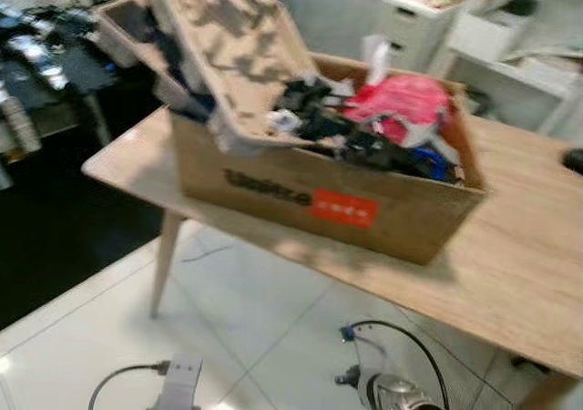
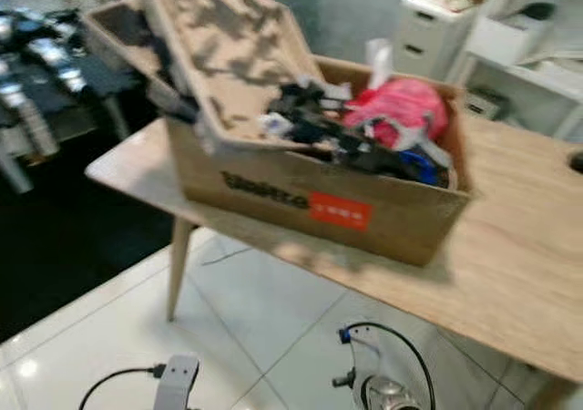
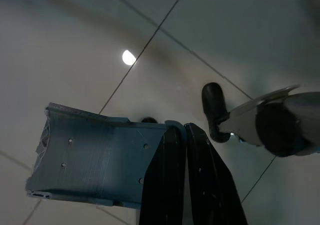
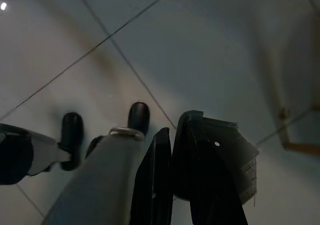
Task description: Picking trash to rubbish bin
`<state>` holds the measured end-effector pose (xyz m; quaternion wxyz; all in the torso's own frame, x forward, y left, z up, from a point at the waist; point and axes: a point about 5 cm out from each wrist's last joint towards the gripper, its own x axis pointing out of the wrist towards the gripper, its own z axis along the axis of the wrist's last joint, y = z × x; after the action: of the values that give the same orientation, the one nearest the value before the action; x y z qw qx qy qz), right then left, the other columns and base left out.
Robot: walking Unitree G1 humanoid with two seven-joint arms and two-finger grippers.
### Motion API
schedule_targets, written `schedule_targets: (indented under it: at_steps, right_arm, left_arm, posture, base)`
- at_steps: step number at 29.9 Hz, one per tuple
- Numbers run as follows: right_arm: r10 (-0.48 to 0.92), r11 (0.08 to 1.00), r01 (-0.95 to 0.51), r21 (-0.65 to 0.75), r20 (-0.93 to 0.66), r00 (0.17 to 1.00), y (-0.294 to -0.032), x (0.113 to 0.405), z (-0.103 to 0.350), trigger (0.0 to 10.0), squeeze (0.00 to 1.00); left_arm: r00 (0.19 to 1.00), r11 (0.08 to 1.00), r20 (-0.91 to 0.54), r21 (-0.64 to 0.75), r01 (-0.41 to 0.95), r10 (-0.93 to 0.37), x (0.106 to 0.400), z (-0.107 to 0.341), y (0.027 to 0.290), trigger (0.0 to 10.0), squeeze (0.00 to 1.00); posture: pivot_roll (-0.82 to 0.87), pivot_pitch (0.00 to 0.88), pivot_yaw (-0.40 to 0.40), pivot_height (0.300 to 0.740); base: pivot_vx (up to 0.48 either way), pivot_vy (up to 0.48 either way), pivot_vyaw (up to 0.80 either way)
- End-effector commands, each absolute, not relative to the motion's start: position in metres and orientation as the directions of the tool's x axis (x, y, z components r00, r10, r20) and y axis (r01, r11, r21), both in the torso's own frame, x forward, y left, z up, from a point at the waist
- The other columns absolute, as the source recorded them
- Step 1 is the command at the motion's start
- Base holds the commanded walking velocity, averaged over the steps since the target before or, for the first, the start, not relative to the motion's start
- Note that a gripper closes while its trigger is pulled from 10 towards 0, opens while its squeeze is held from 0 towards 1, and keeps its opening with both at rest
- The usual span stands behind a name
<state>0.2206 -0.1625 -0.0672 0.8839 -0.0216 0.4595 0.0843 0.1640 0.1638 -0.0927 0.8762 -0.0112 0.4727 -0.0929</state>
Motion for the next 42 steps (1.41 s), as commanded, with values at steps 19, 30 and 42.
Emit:
schedule_targets:
  at_steps: [19,30,42]
  right_arm:
    - [0.168,0.968,-0.250,0.008,-0.759,0.629,-0.158,0.229,-0.061,10.0,0.00]
    - [0.556,0.826,-0.489,0.279,-0.543,0.630,-0.124,0.255,-0.032,10.0,0.00]
    - [0.928,0.372,-0.784,0.498,-0.178,0.327,-0.119,0.272,0.015,10.0,0.00]
  left_arm:
    - [0.565,0.994,-0.819,-0.047,0.101,-0.096,0.171,-0.090,0.172,10.0,0.00]
    - [0.686,0.991,-0.722,-0.004,-0.132,0.089,0.202,-0.067,0.217,10.0,0.00]
    - [0.842,0.960,-0.538,-0.249,-0.128,-0.027,0.218,-0.041,0.249,10.0,0.00]
  posture:
    - [0.10,0.038,-0.061,0.740]
    - [0.09,0.055,-0.054,0.740]
    - [0.09,0.064,-0.050,0.740]
  base:
    - [0.000,0.000,-0.55]
    - [0.000,0.000,0.00]
    - [0.000,0.000,0.00]
